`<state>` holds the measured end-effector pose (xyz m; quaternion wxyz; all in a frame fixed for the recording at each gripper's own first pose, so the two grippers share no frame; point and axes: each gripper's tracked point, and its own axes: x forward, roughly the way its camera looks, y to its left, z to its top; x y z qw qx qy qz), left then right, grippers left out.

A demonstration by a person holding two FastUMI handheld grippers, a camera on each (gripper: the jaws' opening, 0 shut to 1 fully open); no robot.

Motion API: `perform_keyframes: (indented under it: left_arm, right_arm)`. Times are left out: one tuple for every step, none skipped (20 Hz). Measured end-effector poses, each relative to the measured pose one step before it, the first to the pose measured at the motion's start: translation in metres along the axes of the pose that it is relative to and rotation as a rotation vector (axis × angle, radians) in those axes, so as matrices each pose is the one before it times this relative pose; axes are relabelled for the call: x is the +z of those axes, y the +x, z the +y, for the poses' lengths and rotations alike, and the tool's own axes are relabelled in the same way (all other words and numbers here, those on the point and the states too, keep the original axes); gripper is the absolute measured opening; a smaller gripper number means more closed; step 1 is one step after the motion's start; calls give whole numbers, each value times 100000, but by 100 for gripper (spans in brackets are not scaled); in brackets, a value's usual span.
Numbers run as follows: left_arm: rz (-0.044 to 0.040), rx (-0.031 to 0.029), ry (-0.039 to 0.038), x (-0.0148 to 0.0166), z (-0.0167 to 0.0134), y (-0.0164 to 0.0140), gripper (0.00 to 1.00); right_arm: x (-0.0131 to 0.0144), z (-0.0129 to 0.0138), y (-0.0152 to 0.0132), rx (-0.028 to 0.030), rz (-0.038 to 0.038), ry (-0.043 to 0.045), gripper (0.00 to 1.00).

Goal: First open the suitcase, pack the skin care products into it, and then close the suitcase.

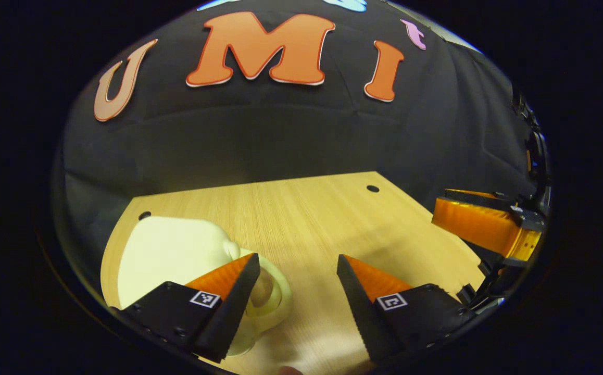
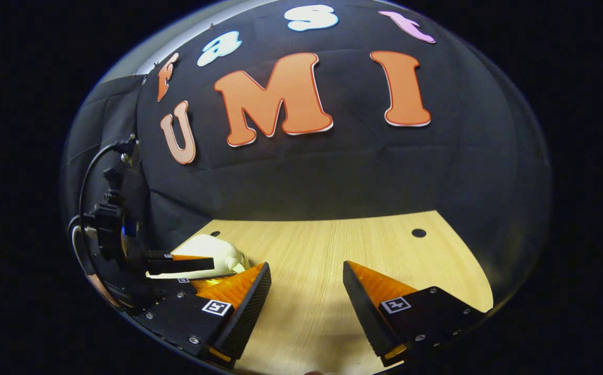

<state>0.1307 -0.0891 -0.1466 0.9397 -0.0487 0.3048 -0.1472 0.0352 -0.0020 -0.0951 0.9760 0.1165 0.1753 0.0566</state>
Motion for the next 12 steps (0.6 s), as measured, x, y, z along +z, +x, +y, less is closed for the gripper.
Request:
perform_keyframes:
  left_arm:
    - [-2364,646,684,860,52,-561,95]
    - [-2452,919,896,841,86,-488,94]
    - [-2561,1190,769,1116,-59,-319,94]
    - [-2900,1477,175,443,93,-477,95]
    - [-3235,1489,-537,517,203,-364,95]
    - [-4576,2972,-1322,633,453,-353,96]
    - [-3271,2053,-1597,713,177,-307,96]
    - [-5816,3534,-1574,1058,225,-684,96]
    - [-3239,2103,-142,312,86,-236,96]
    - [-4251,1858,522,-30,-8,-103,96]
    - [-3242,1855,123,-161,5,-14,96]
    - [-3840,2127,-156,-45,-116,-143,96]
  right_arm:
    - [613,82,-302,-123,-1948,157,89]
    - [709,68,-177,-393,-2166,-22,89]
    - [882,131,-55,-701,-2526,-401,89]
    - [856,54,-119,-688,-2887,-1019,90]
    - [938,65,-132,-708,-3108,-1496,90]
    - [755,36,-125,-465,-1828,-1602,91]
    - [780,17,-425,-49,-1885,-720,92]
    - [1269,26,-219,-502,-3512,-271,92]
    - [677,-26,-62,-687,-2224,-798,92]
    - [523,-129,-141,-755,-2159,-1258,92]
    - [435,128,-36,-395,-1593,-1601,92]
    - [347,43,-143,-474,-1619,-1783,92]
